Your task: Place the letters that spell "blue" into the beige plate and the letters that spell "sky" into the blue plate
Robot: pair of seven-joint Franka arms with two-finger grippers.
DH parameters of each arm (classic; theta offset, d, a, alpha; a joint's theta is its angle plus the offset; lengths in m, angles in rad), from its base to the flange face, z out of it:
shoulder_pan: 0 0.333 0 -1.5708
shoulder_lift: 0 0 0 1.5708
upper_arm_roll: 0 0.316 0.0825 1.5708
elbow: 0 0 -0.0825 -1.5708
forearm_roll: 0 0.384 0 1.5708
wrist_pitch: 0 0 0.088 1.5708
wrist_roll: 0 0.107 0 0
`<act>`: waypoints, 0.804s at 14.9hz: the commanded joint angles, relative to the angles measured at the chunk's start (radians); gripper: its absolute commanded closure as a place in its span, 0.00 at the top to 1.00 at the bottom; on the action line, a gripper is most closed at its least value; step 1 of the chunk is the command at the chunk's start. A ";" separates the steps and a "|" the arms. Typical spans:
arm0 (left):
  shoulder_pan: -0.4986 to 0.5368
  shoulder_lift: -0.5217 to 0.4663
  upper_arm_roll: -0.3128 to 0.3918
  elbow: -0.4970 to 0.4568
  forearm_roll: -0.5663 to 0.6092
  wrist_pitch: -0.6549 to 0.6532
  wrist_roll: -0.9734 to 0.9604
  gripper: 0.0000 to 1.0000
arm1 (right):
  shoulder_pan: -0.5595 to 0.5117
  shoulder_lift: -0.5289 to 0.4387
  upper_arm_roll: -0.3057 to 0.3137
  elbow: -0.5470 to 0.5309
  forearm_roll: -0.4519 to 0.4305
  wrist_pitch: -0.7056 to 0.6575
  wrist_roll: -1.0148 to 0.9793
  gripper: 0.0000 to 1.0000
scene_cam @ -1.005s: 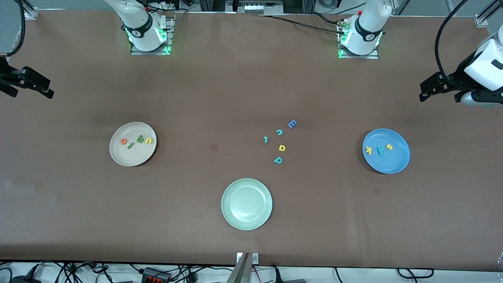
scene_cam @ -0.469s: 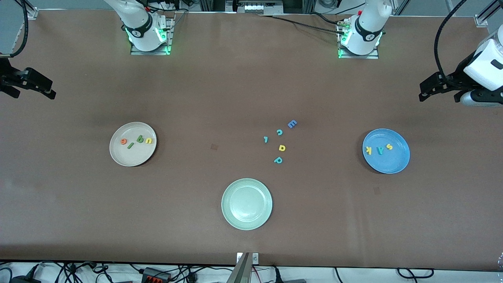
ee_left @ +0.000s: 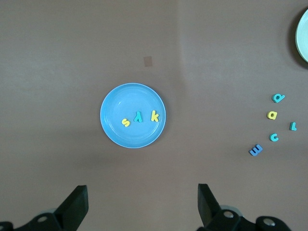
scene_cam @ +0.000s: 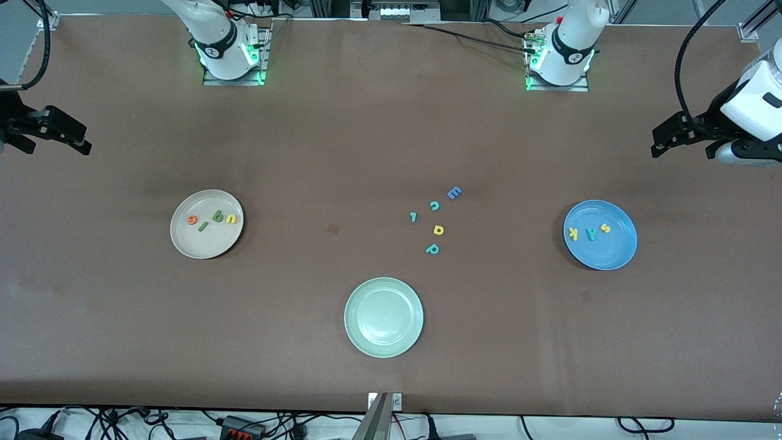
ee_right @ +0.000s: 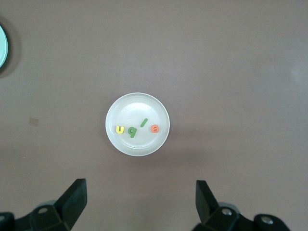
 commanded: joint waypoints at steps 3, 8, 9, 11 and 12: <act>-0.003 0.009 0.003 0.028 -0.024 -0.022 0.006 1.00 | 0.018 -0.013 -0.022 -0.017 -0.014 0.009 0.016 1.00; -0.003 0.009 0.003 0.028 -0.024 -0.022 0.007 1.00 | 0.001 -0.011 -0.026 -0.023 -0.016 0.001 0.000 1.00; -0.001 0.009 0.003 0.028 -0.024 -0.022 0.009 1.00 | 0.001 -0.011 -0.026 -0.023 -0.016 0.001 0.000 1.00; -0.001 0.009 0.003 0.028 -0.024 -0.022 0.009 1.00 | 0.001 -0.011 -0.025 -0.025 -0.016 0.001 0.006 1.00; -0.001 0.009 0.003 0.028 -0.024 -0.022 0.009 1.00 | 0.003 -0.011 -0.025 -0.025 -0.016 -0.001 0.006 1.00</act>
